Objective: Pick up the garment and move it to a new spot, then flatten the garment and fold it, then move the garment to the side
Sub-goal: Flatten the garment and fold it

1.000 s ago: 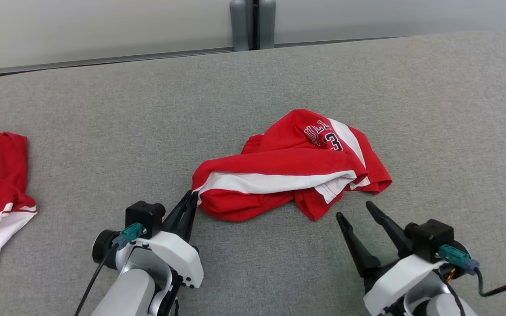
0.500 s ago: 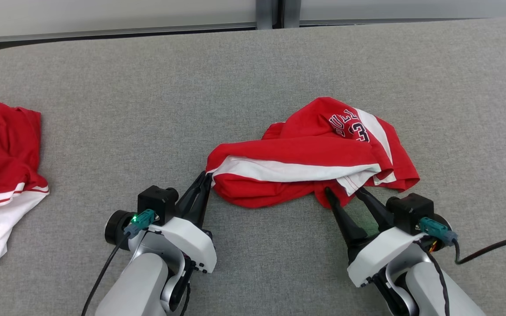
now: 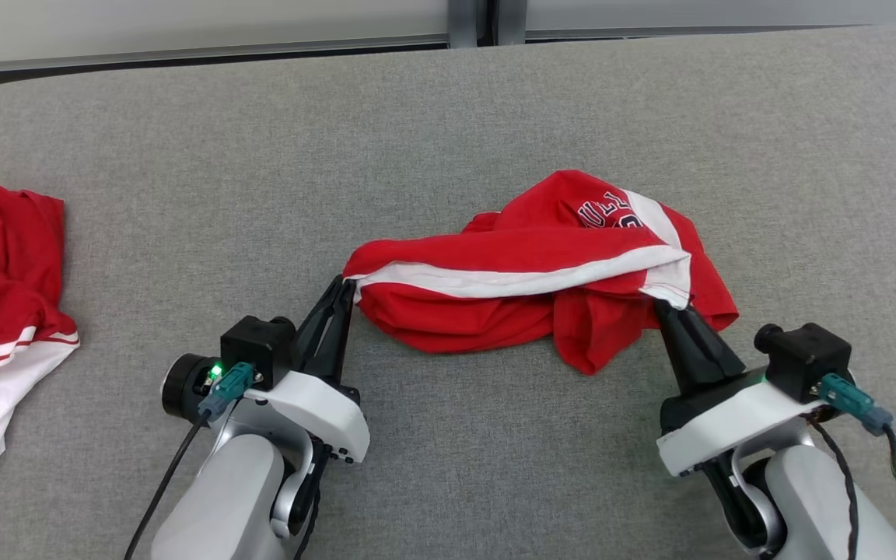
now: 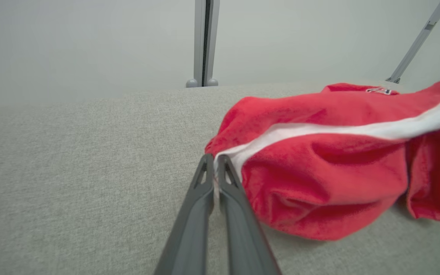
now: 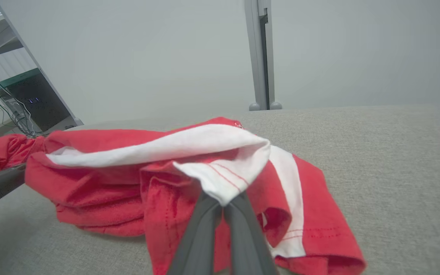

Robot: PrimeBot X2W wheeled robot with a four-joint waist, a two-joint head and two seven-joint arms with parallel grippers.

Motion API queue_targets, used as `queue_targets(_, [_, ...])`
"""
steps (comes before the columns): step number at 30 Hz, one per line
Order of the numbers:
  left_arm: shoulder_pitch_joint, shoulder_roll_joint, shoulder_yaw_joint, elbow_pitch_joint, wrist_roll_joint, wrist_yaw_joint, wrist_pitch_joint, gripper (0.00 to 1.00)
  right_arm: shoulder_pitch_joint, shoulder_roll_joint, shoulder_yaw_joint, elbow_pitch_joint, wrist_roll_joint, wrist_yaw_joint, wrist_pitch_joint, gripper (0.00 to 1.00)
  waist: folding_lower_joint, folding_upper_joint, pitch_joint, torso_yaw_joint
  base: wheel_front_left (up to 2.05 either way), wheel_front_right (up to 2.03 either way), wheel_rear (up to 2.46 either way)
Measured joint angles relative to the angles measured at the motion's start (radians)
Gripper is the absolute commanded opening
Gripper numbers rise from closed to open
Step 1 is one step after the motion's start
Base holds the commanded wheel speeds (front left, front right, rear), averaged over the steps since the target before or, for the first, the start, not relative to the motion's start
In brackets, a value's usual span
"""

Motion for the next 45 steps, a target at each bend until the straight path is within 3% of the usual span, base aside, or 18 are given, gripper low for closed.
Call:
queue_targets(15, [-0.003, 0.104, 0.023, -0.296, 0.074, 0.072, -0.006, 0.0, 0.042, -0.104, -0.184, -0.271, -0.047, 0.0, 0.053, 0.0, 0.0, 0.0, -0.069, -0.02, 0.0, 0.0, 0.0])
queue_targets(26, [-0.093, 0.188, 0.039, -0.589, 0.123, 0.098, 0.127, 0.0, -0.021, -0.193, -0.302, -0.49, -0.071, 0.0, 0.158, 0.0, 0.0, 0.0, -0.152, -0.037, 0.0, 0.0, 0.0])
queue_targets(37, [-0.091, 0.194, 0.034, -0.64, 0.11, 0.104, 0.166, 0.0, -0.019, -0.184, -0.342, -0.521, -0.046, 0.0, 0.201, 0.0, 0.0001, 0.0001, -0.146, -0.047, 0.0, 0.0, 0.0])
queue_targets(45, [-0.31, 0.158, 0.023, -0.515, 0.095, 0.033, 0.165, 0.0, -0.209, -0.23, -0.333, -0.43, 0.005, 0.0, 0.208, 0.0, 0.0, 0.0, -0.048, -0.045, 0.0, 0.0, 0.0])
